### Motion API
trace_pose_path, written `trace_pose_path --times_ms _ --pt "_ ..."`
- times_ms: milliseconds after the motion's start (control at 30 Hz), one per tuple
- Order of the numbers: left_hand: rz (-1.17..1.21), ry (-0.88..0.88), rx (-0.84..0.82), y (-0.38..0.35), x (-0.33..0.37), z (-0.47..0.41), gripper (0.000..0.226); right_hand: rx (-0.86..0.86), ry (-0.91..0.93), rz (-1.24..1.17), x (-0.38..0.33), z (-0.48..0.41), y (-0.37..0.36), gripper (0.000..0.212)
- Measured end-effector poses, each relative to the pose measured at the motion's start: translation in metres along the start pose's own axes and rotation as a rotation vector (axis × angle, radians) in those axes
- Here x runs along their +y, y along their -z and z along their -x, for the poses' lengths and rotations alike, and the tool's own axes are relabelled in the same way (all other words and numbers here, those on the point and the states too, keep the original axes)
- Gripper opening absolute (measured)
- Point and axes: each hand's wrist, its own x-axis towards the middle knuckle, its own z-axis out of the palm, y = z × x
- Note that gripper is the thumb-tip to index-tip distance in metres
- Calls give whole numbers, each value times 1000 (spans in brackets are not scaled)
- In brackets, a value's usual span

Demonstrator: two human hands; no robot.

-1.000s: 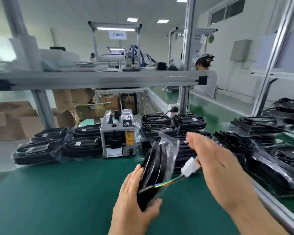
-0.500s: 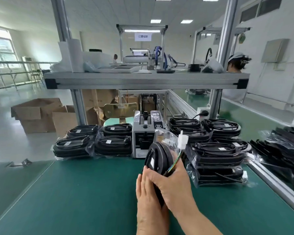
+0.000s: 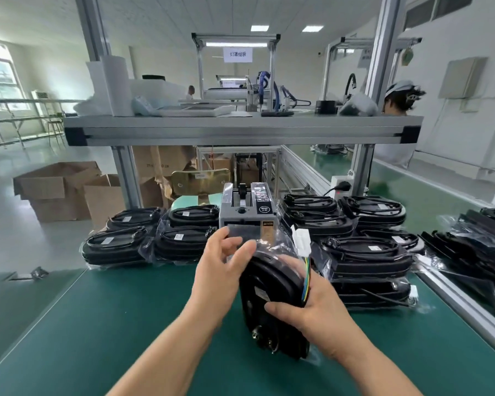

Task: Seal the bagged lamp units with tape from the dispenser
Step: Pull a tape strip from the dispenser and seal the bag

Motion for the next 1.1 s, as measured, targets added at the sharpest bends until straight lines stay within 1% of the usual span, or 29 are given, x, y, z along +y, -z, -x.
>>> trace_pose_path --times_ms 33,67,133,167,233,400,467,500,567,633,733,900,1100 --pt "70 32 -69 -1 4 -6 63 -12 -6 -9 1 0 1 64" --pt "147 51 -115 -2 6 -11 55 -23 -9 -13 2 0 2 64" --pt "297 53 -145 -2 8 -17 31 -38 -13 -6 1 1 5 65" --pt "359 46 -147 -1 9 -19 25 -46 -18 1 1 1 7 66" --pt "417 39 -153 -1 10 -23 23 -61 -25 2 2 2 12 66" --pt "449 12 -202 -3 10 -28 20 -43 -34 -18 7 7 17 71" --pt "501 29 -148 -3 7 -33 23 6 -34 -29 7 6 15 71" --pt "528 69 -85 -3 4 -37 25 38 -28 -21 7 5 14 70" --pt "509 206 85 -4 -6 -45 25 120 -7 14 9 4 11 72" --pt "400 364 203 -6 -22 -52 21 202 14 21 11 5 6 76" --pt "344 510 244 -8 -40 -61 18 230 33 15 13 6 0 78" --pt "342 596 295 -17 -49 -85 16 253 29 -6 17 4 -4 72" --pt "354 742 256 -29 -55 -118 16 310 20 -56 23 0 -3 79"
